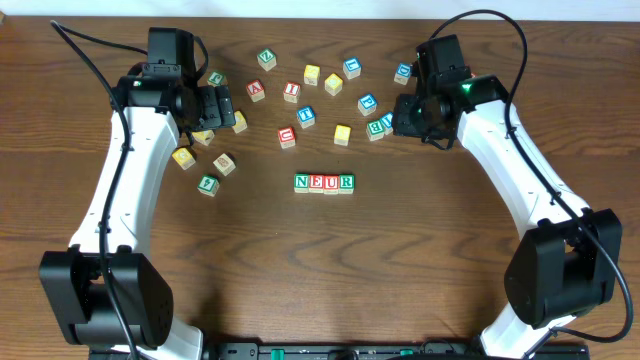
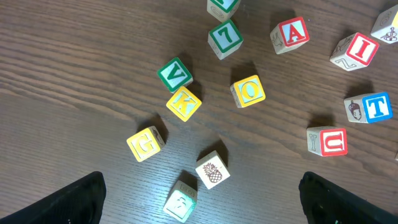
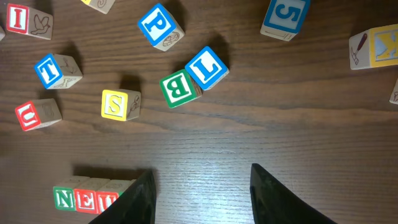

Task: Spell out NEURIPS
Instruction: 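Raise the right gripper toward the upper-right blocks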

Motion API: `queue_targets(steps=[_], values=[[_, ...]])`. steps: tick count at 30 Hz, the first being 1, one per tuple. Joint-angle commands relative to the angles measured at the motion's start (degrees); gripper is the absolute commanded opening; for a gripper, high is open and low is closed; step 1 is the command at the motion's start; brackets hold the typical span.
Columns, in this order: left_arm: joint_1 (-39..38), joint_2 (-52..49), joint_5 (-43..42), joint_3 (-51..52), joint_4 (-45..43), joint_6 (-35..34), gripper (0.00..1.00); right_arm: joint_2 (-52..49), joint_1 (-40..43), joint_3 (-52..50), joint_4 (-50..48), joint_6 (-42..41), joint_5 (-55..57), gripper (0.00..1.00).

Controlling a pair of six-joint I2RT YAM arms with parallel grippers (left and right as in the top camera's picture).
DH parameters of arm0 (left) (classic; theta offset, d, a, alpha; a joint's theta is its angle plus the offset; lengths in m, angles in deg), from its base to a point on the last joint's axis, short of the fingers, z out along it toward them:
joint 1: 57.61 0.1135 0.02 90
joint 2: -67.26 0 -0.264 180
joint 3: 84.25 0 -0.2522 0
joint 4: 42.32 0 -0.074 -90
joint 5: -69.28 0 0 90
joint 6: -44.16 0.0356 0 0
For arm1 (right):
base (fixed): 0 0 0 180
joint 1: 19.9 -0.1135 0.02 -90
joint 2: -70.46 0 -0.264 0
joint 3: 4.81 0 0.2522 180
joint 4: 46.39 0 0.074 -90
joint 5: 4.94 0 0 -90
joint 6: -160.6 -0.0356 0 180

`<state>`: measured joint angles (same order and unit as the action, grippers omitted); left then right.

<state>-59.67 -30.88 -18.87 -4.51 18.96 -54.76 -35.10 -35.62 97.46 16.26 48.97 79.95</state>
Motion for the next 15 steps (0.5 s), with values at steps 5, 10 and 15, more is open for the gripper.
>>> queue_targets(steps=[5,10,15], values=[[0.17,0.09,0.15,-0.83,-0.02,0.33,0.98,1.03,0.2,0.79,-0.28,0.74,0.46,0.44],[0.17,0.09,0.15,-0.83,-0.02,0.33,0.98,1.03,0.2,0.76,-0.24,0.96,0.44,0.44],[0.17,0.09,0.15,-0.83,-0.02,0.33,0.98,1.03,0.09,0.79,-0.22,0.96,0.44,0.44]])
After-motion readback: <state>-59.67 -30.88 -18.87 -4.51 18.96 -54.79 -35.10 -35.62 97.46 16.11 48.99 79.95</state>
